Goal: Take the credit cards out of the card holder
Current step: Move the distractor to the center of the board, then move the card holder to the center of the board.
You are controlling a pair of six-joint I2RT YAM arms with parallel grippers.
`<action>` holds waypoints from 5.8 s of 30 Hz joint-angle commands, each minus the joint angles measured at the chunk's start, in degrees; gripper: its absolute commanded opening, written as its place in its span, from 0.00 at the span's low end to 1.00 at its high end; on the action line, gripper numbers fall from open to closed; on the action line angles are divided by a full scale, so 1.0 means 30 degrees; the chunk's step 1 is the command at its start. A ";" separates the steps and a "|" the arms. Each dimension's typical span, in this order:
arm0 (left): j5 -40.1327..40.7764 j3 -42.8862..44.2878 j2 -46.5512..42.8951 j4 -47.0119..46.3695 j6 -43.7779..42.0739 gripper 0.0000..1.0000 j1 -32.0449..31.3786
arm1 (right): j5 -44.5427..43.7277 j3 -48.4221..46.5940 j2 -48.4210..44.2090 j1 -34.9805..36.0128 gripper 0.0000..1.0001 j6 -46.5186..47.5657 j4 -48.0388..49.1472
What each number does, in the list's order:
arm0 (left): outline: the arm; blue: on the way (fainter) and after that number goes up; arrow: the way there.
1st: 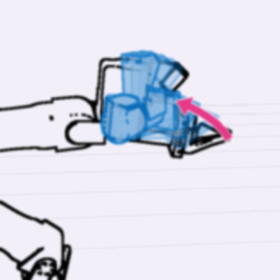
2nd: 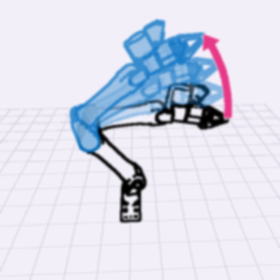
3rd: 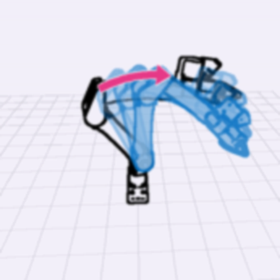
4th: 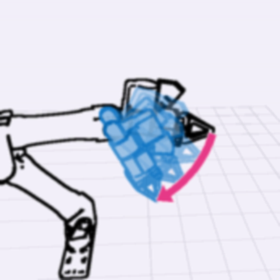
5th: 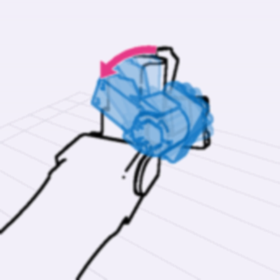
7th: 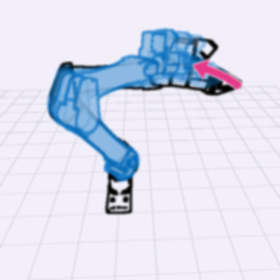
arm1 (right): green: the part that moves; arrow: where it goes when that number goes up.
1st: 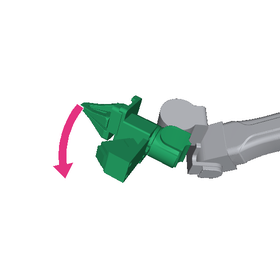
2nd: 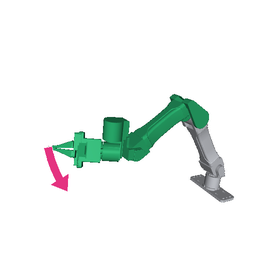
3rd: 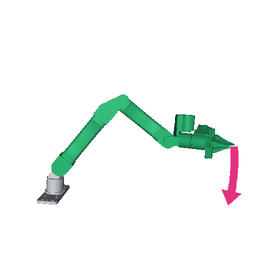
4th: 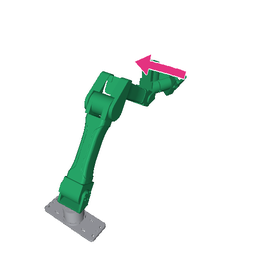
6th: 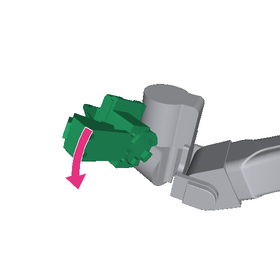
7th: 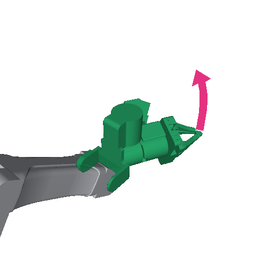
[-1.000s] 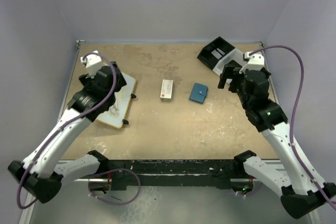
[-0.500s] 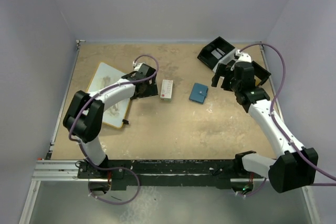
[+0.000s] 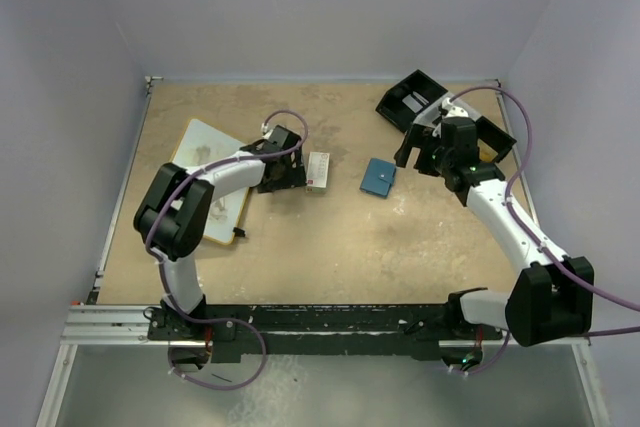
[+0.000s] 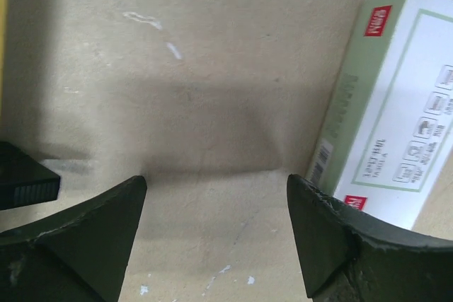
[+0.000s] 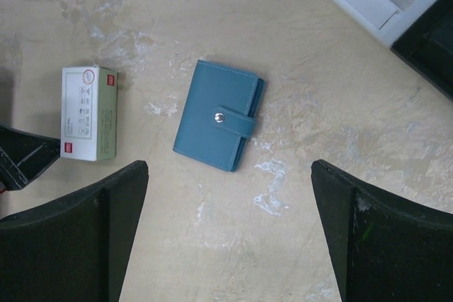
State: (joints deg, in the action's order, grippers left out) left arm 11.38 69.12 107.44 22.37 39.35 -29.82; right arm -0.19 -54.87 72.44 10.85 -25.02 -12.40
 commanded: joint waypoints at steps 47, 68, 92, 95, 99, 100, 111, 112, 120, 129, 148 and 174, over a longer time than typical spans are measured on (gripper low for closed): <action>-0.2251 -0.2770 -0.7447 0.1731 -0.3411 0.77 0.8140 | 0.6052 -0.5592 0.9457 0.0478 0.72 0.2085 0.0947; -0.3418 -0.0506 -0.6778 0.0129 -0.2479 0.77 0.4496 | 0.3397 -1.2162 1.5077 0.3310 0.66 0.3828 -0.1460; 0.2272 -0.2459 -1.0277 0.1182 -0.2232 0.78 0.4492 | 0.5505 -1.4548 1.7521 0.7118 0.63 0.5630 -0.3845; 0.2227 -0.2463 -1.0121 0.1185 -0.2278 0.78 0.4492 | 0.5819 -1.0287 1.4695 0.8048 0.60 0.5137 -0.2579; 0.1718 -0.2522 -0.9673 0.1061 -0.2209 0.78 0.4492 | 0.5295 -0.5686 1.1965 0.9351 0.53 0.4278 -0.1950; 0.1573 -0.2532 -0.9587 0.1046 -0.2167 0.78 0.4492 | 0.5290 -0.4632 1.1333 0.9752 0.53 0.4301 -0.1760; 0.0820 -0.2877 -0.9110 0.0656 -0.1872 0.78 0.4492 | 0.6334 -0.0675 0.6433 1.2232 0.62 0.3056 -0.2024; 0.0835 -0.2939 -0.9129 0.0621 -0.1868 0.78 0.4492 | 0.5684 -0.0801 0.6111 1.2207 0.63 0.2624 -0.2158; 0.0446 -0.2885 -0.8982 0.0629 -0.1908 0.78 0.4492 | 0.0148 -0.1621 0.6880 1.1476 0.62 -0.0133 -0.3278; -0.0005 -0.2900 -0.9013 0.0815 -0.1991 0.78 0.4492 | 0.1487 0.2068 0.4531 1.1846 0.53 -0.2569 -0.3309; -0.1426 -0.3148 -0.8430 0.0240 -0.1877 0.77 0.4494 | -0.2140 -0.0029 0.1866 0.8469 0.66 -0.4340 -0.4533; -0.0902 -0.4746 -0.9970 0.0673 -0.2383 0.78 0.4493 | 0.3472 -0.4693 1.2168 0.1605 0.64 0.0729 0.1965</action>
State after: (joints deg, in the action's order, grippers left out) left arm 8.80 55.24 78.35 26.59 32.12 -16.56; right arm -0.67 -73.73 110.93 14.94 -25.80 -11.73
